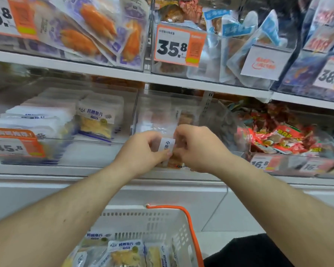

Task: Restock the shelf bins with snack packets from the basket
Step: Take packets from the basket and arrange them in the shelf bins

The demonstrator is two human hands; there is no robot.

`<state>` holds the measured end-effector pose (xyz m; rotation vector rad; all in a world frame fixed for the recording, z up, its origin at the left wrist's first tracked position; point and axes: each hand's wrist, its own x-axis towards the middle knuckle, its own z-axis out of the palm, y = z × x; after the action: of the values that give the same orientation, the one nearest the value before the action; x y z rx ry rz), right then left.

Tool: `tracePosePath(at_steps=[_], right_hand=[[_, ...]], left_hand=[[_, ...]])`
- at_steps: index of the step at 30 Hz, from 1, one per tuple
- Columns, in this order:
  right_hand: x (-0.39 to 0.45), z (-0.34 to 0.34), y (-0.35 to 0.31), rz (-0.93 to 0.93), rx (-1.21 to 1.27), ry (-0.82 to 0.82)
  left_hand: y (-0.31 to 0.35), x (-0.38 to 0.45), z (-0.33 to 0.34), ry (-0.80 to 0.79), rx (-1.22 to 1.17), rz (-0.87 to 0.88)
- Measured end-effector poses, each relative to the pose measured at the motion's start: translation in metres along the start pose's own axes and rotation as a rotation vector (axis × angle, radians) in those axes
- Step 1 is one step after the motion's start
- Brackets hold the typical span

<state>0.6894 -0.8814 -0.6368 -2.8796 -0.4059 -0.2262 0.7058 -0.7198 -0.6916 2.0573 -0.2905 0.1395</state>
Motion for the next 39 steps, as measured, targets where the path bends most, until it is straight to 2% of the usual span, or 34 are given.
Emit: tracePosePath(at_steps=[4, 7, 9, 12, 15, 19, 24, 31, 39], right_hand=[[0.012, -0.014, 0.022, 0.055, 0.005, 0.075], [0.024, -0.026, 0.041, 0.110, 0.019, 0.174], [0.032, -0.035, 0.052, 0.129, 0.041, 0.228], [0.048, -0.040, 0.071, 0.128, 0.021, 0.271], [0.074, -0.031, 0.090, 0.162, -0.051, 0.227], [0.115, -0.005, 0.108, 0.216, -0.143, 0.108], [0.162, 0.030, 0.123, 0.267, -0.215, -0.019], [0.201, 0.062, 0.130, 0.201, -0.221, 0.026], [0.213, 0.069, 0.134, 0.093, -0.295, 0.084]], left_hand=[[0.007, 0.021, 0.006, 0.021, 0.229, 0.117], [0.012, 0.036, 0.006, 0.099, 0.547, 0.249], [0.015, 0.047, 0.002, 0.136, 0.679, 0.291], [0.015, 0.065, -0.004, 0.152, 0.819, 0.224], [0.012, 0.084, -0.008, 0.132, 0.919, 0.071], [0.007, 0.098, -0.007, 0.079, 0.910, -0.120], [0.001, 0.100, 0.002, 0.113, 0.916, -0.162], [-0.004, 0.104, 0.006, 0.173, 0.908, -0.137], [-0.006, 0.104, 0.007, 0.186, 0.868, -0.124]])
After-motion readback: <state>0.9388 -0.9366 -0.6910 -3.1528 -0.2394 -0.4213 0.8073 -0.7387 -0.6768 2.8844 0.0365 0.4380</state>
